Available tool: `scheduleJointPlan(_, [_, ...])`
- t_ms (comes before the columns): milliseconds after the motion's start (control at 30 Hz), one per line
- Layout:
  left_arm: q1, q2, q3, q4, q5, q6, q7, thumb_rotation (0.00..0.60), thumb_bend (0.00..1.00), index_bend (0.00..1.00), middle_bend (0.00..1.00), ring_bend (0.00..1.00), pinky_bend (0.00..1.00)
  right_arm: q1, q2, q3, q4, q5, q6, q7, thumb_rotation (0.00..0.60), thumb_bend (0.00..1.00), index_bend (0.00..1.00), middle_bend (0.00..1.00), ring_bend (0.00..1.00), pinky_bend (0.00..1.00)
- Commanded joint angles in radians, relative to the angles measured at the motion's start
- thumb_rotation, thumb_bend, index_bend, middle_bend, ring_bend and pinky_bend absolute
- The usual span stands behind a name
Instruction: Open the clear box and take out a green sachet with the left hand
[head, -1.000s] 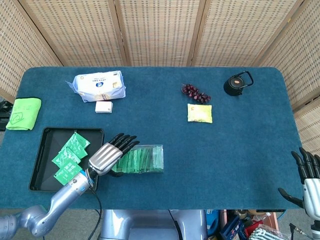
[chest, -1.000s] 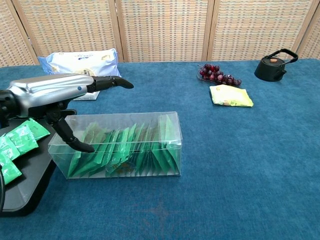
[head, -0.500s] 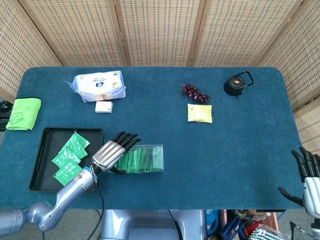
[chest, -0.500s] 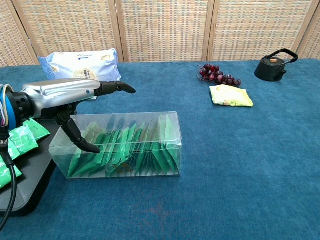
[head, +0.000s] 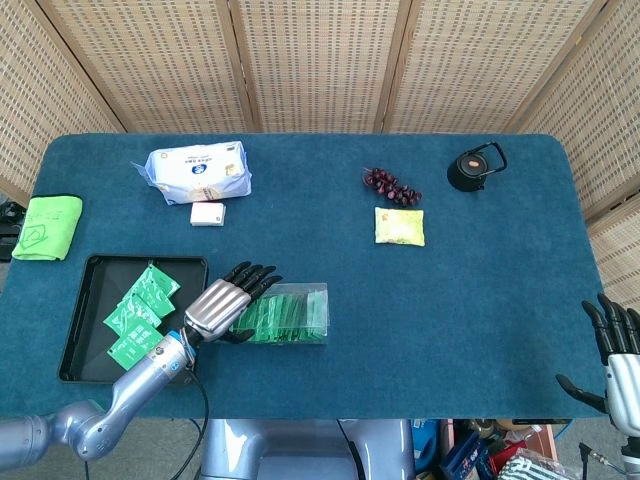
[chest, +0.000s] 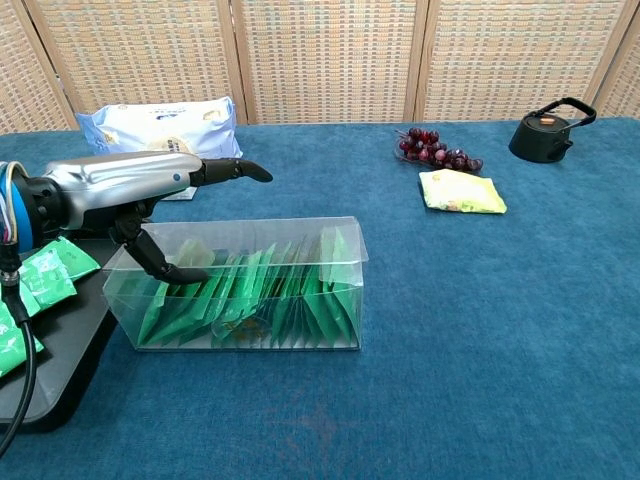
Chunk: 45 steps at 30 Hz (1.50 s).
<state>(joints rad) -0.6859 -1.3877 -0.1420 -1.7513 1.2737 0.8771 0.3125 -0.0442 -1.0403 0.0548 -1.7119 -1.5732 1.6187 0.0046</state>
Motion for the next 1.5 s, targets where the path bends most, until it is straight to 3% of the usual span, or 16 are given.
scheduleJointPlan(33, [-0.002, 0.008, -0.003, -0.007, -0.003, 0.009, -0.007, 0.600, 0.31, 0.00, 0.00, 0.00, 0.00, 0.000, 0.002, -0.001, 0.000, 0.000, -0.001, 0.004, 0.600, 0.00, 0.00, 0.00, 0.00, 0.00])
scheduleJointPlan(533, [-0.031, 0.072, -0.081, -0.021, -0.053, 0.029, -0.134, 0.600, 0.34, 0.01, 0.00, 0.00, 0.00, 0.005, -0.001, -0.002, 0.001, 0.009, -0.013, -0.001, 0.600, 0.00, 0.00, 0.00, 0.00, 0.00])
scheduleJointPlan(867, [-0.090, 0.117, -0.119, 0.017, -0.207, -0.043, -0.133, 0.600, 0.35, 0.18, 0.00, 0.00, 0.00, 0.011, -0.005, 0.002, 0.004, 0.026, -0.026, -0.014, 0.600, 0.00, 0.00, 0.00, 0.00, 0.00])
scheduleJointPlan(1133, [-0.128, 0.126, -0.109, 0.070, -0.307, -0.100, -0.124, 0.600, 0.35, 0.22, 0.00, 0.00, 0.00, 0.018, -0.009, 0.004, 0.006, 0.039, -0.041, -0.020, 0.600, 0.00, 0.00, 0.00, 0.00, 0.00])
scheduleJointPlan(1300, [-0.142, 0.124, -0.094, 0.101, -0.348, -0.132, -0.132, 0.600, 0.36, 0.32, 0.00, 0.00, 0.00, 0.019, -0.010, 0.005, 0.007, 0.043, -0.043, -0.022, 0.600, 0.00, 0.00, 0.00, 0.00, 0.00])
scheduleJointPlan(1500, [-0.161, 0.140, -0.065, 0.119, -0.385, -0.192, -0.141, 0.600, 0.49, 0.42, 0.00, 0.00, 0.00, 0.020, -0.011, 0.004, 0.008, 0.044, -0.046, -0.024, 0.600, 0.00, 0.00, 0.00, 0.00, 0.00])
